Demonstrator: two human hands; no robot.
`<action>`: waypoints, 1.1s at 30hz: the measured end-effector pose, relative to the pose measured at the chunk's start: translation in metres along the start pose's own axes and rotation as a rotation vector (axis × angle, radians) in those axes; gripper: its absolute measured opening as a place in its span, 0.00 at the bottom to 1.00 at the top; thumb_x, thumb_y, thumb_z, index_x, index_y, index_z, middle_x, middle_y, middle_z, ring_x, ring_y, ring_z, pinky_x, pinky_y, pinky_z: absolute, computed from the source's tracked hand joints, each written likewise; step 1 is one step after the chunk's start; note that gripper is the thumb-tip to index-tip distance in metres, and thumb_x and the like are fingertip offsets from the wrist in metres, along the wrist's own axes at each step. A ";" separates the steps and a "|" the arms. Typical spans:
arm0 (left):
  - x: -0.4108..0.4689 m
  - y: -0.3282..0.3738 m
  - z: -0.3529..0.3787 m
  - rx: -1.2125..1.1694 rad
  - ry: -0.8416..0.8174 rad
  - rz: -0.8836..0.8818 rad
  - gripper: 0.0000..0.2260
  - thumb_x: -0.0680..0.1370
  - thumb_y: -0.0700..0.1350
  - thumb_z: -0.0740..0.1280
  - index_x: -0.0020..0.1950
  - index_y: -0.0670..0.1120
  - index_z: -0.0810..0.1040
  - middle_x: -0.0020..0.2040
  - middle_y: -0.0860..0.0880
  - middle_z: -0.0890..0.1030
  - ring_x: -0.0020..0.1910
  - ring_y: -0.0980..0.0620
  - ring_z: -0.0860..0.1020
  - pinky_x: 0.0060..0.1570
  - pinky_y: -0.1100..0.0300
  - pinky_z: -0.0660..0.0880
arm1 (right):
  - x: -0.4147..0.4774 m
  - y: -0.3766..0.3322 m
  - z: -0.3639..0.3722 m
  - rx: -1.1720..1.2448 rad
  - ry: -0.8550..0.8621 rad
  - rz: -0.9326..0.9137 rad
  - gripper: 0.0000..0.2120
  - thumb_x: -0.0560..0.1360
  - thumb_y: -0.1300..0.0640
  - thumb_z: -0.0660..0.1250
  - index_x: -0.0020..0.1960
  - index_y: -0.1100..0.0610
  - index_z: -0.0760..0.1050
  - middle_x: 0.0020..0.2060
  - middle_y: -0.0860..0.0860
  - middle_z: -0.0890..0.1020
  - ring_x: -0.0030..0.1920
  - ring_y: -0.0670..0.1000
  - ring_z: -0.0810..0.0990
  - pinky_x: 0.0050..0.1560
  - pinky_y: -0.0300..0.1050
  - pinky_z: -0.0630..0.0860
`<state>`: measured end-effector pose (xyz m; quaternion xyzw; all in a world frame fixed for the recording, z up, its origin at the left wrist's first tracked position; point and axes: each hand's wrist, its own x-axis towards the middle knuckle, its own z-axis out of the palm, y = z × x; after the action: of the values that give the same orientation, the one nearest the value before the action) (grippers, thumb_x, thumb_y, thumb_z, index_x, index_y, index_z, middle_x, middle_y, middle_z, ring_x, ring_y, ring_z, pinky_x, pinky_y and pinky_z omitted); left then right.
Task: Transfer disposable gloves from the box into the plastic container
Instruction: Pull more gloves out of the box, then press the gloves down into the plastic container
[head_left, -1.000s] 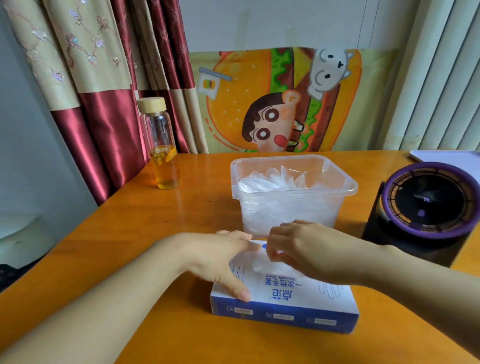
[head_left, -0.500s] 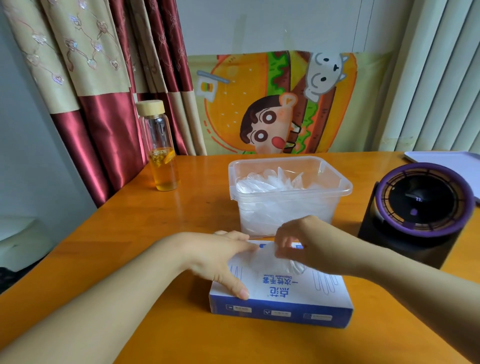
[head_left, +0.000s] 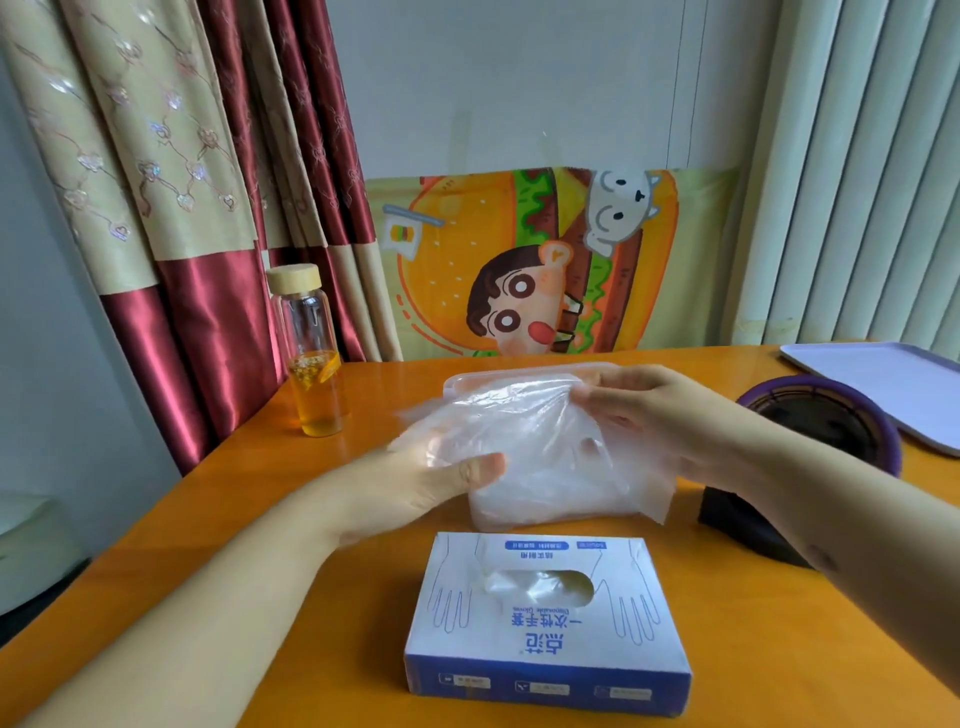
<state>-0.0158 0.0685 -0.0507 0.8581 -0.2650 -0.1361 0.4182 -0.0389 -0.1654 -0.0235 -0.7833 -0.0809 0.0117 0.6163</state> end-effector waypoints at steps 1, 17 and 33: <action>0.002 0.000 0.000 -0.155 0.053 0.029 0.49 0.54 0.79 0.67 0.73 0.64 0.63 0.68 0.62 0.72 0.68 0.59 0.70 0.70 0.49 0.66 | -0.001 0.001 0.000 0.064 -0.024 0.052 0.11 0.75 0.54 0.65 0.44 0.62 0.80 0.39 0.59 0.82 0.38 0.54 0.79 0.42 0.46 0.74; 0.054 0.028 0.014 -0.654 0.557 0.009 0.04 0.76 0.44 0.70 0.49 0.45 0.80 0.44 0.46 0.85 0.45 0.49 0.83 0.45 0.55 0.79 | 0.002 0.019 -0.007 0.282 0.170 -0.005 0.19 0.70 0.45 0.65 0.54 0.58 0.75 0.56 0.59 0.80 0.56 0.58 0.80 0.57 0.52 0.76; 0.063 0.016 0.006 -0.898 0.509 -0.153 0.08 0.76 0.47 0.69 0.53 0.45 0.79 0.45 0.46 0.82 0.42 0.51 0.79 0.38 0.60 0.75 | 0.020 0.019 -0.004 -0.422 0.288 -0.318 0.13 0.75 0.58 0.68 0.60 0.53 0.78 0.55 0.44 0.81 0.50 0.37 0.79 0.49 0.28 0.74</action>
<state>0.0282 0.0203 -0.0427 0.6170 -0.0072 -0.0537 0.7851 -0.0164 -0.1706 -0.0396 -0.8651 -0.1150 -0.2135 0.4391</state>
